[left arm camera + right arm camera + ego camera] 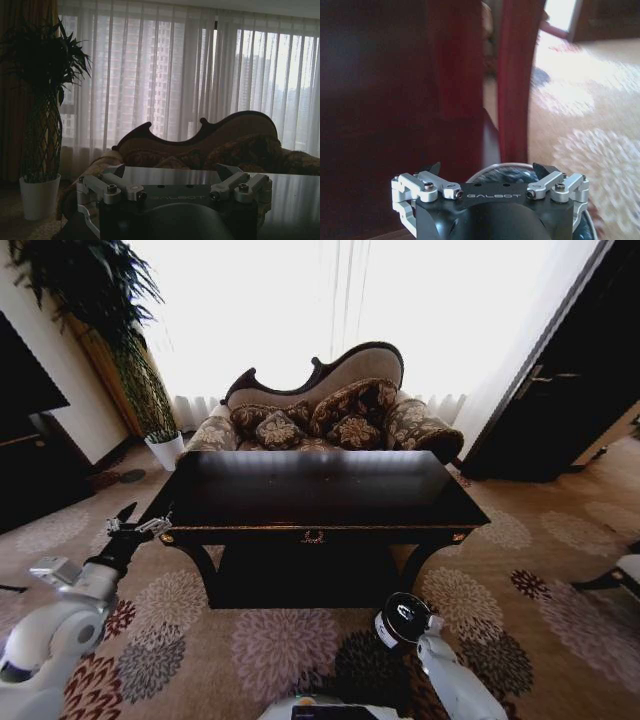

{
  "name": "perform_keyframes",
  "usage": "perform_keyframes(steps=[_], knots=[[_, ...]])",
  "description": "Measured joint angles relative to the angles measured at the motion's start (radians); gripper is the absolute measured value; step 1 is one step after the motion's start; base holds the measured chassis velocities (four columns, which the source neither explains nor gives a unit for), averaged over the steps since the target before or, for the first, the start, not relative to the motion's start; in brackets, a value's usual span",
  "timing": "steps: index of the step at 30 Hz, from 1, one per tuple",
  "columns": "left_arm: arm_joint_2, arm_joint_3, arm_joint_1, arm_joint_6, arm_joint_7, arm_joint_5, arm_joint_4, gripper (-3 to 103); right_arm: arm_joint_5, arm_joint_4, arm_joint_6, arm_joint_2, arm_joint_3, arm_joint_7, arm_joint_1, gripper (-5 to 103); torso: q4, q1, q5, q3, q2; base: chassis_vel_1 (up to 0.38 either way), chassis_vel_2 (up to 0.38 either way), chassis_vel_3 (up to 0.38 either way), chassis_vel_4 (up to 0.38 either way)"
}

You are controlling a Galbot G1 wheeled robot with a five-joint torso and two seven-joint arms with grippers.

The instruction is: Move to the front of the table and place the trash on the table into the trash bin.

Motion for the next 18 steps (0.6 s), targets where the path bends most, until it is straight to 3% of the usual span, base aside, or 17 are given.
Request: perform_keyframes(steps=[7,15,18], knots=[[0.0,0.0,0.0,0.0,0.0,0.0,0.0,100,-0.035,0.28,0.114,0.017,0.077,-0.035,-0.267,100,-0.0004,0.0,-0.0003,0.0,0.0,0.0,0.0,0.0,0.0],[0.0,0.0,0.0,0.0,0.0,0.0,0.0,100,-0.023,0.517,0.141,0.059,0.168,-0.049,-0.427,100,-0.0003,0.0,-0.0003,0.0,0.0,0.0,0.0,0.0,0.0],[0.0,0.0,0.0,0.0,0.0,0.0,0.0,100,-0.007,0.681,0.136,0.103,0.231,-0.053,-0.525,100,-0.0003,0.0,-0.0001,0.0,0.0,0.0,0.0,0.0,0.0]])
